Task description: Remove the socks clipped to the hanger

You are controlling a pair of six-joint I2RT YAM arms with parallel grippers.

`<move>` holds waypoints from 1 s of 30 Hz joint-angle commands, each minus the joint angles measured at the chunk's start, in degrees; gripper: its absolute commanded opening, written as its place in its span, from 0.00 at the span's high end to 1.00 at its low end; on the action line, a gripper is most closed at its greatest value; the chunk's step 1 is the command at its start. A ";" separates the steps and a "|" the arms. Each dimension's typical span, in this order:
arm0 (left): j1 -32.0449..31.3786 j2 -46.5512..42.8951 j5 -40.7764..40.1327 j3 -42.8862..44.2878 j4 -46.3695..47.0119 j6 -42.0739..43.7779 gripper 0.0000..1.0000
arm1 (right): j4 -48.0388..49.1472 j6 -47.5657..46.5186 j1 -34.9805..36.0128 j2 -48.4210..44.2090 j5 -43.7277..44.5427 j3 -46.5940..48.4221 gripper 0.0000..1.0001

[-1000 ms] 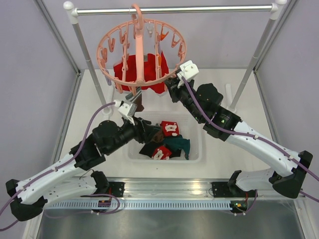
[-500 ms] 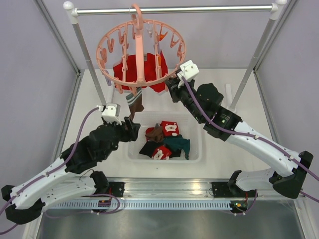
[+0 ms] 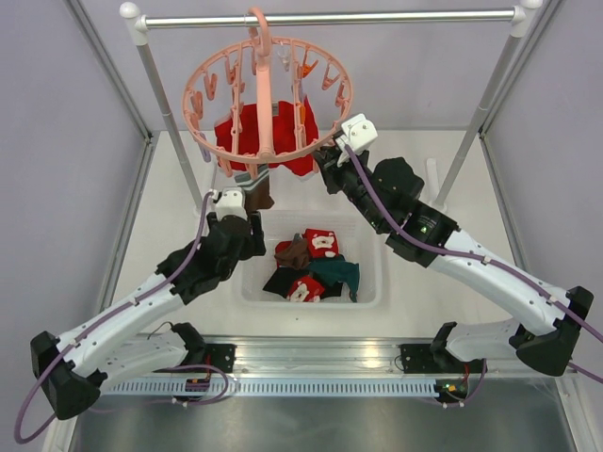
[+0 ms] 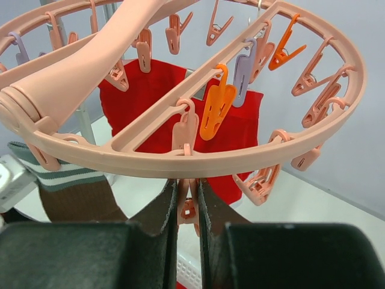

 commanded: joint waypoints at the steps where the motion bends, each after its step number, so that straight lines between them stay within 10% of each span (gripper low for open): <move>1: 2.57 2.11 4.61 -1.67 4.61 -0.52 0.28 | -0.10 -1.05 -0.02 -1.62 0.40 2.22 0.91; 15: 3.54 4.40 6.82 -1.67 9.72 2.47 0.97 | -0.10 -1.14 -0.02 -1.54 0.14 1.78 0.91; 18: 3.54 3.17 6.99 -1.49 9.54 3.17 0.95 | -0.10 -1.14 -0.11 -1.36 -0.04 1.87 0.91; 25: 3.10 -1.13 11.56 -5.70 13.49 3.70 0.47 | -0.10 -1.22 -0.11 -1.19 -0.04 2.57 0.91; 30: 3.19 -3.07 13.06 -9.31 18.31 4.14 0.37 | -0.10 -1.14 -0.11 -1.19 -0.48 2.92 0.90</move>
